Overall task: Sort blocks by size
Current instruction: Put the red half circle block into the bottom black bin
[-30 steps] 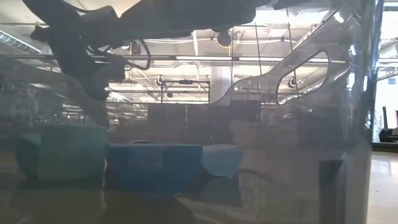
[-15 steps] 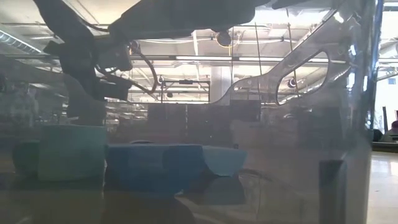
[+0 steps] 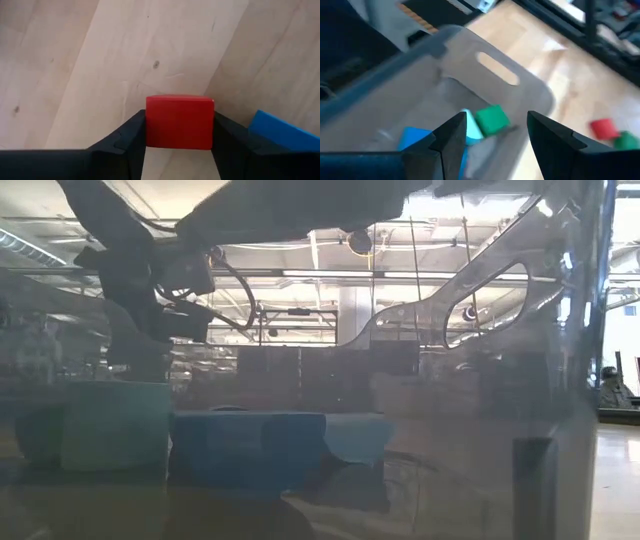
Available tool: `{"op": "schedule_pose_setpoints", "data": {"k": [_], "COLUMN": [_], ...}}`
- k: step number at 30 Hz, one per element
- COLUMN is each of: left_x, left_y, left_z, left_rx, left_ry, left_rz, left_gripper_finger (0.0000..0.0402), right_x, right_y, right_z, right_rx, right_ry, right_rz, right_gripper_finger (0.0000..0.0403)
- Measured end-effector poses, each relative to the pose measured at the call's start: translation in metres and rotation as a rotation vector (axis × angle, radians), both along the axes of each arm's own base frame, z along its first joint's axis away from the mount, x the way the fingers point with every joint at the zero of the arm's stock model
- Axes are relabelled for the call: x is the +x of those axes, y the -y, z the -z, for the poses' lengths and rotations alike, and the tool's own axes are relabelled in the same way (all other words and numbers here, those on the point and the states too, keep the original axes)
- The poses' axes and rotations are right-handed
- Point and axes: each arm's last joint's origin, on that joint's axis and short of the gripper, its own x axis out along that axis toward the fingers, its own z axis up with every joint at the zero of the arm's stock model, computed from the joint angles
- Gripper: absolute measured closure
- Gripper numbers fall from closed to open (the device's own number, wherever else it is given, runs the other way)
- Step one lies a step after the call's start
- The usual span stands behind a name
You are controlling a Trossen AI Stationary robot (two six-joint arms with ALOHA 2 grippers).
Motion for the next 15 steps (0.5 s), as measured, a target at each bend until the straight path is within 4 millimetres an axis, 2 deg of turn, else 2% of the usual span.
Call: {"op": "schedule_pose_setpoints", "data": {"k": [3,9,15], "left_x": [0.003,0.015,0.028], "left_y": [0.000,0.003,0.015], "left_z": [-0.005,-0.024,-0.044], "left_rx": [-0.008,-0.129,-0.229], "left_ry": [0.011,0.125,0.222], "left_rz": [0.028,0.107,0.231], "left_gripper_finger": [0.0224,0.0224,0.0224], "right_x": [0.001,0.001,0.004], "right_y": [0.003,0.010,0.016], "right_z": [0.000,0.001,0.000], "right_rx": [-0.109,-0.346,-0.377], "right_ry": [0.038,0.088,0.092], "right_rz": [0.046,0.168,0.198], "right_gripper_finger": [0.0209,0.0209,0.0209]}}
